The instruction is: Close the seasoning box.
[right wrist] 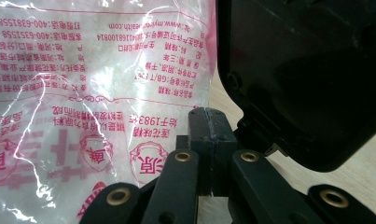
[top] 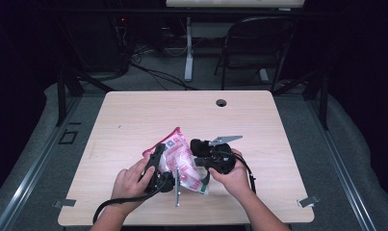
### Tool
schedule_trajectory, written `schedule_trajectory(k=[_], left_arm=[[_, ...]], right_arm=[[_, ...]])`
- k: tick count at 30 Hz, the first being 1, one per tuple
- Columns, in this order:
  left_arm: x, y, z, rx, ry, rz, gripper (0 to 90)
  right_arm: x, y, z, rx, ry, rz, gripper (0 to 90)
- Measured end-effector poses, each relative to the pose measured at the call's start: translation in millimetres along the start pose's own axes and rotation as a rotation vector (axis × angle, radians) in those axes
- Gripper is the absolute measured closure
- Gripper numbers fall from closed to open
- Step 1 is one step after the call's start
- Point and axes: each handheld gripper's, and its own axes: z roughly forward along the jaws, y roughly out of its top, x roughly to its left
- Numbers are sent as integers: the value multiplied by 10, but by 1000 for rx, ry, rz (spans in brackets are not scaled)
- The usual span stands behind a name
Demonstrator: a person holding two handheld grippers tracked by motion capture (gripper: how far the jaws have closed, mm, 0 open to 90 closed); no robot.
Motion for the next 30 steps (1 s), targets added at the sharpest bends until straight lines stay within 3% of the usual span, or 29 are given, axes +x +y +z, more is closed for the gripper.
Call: schedule_trajectory(k=[10, 30], left_arm=[[3, 7, -10, -4, 3, 3, 615], [20, 34, -9, -6, 11, 20, 615]], right_arm=[[29, -7, 8, -22, -29, -24, 900], [30, -7, 29, -30, -28, -17, 900]])
